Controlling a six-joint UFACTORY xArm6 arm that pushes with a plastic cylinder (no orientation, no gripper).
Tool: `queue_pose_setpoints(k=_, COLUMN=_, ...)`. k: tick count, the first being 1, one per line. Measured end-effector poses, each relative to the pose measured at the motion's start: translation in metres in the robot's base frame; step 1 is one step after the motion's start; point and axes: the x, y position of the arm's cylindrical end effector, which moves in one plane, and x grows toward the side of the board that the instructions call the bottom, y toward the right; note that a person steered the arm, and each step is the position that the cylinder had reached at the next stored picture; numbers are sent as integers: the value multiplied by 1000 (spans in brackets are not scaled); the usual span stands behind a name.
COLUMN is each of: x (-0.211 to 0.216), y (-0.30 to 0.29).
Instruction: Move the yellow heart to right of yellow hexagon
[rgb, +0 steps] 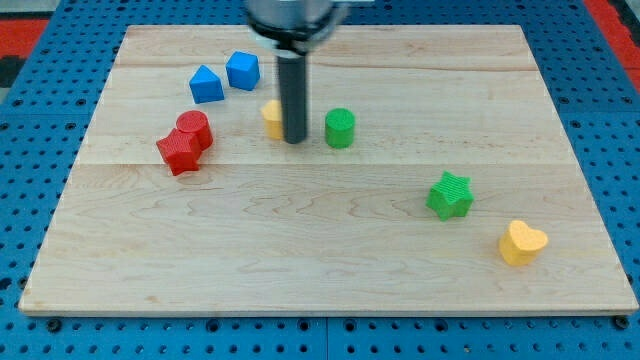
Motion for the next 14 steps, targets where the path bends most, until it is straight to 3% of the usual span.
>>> queue_pose_setpoints(k=1, x=-6, y=-26)
queue_pose_setpoints(k=4, x=-36, y=32)
queue_pose_setpoints(k=5, x=-69, y=28)
queue_pose_setpoints(k=6, x=-69, y=67)
queue_pose_setpoints(k=7, x=-37, y=200)
queue_pose_setpoints(k=8, x=27, y=320)
queue_pose_setpoints(k=9, x=114, y=350)
queue_pose_setpoints(k=10, x=189, y=323)
queue_pose_setpoints(k=11, x=177, y=256)
queue_pose_setpoints(k=12, x=130, y=218)
queue_pose_setpoints(k=14, x=107, y=281)
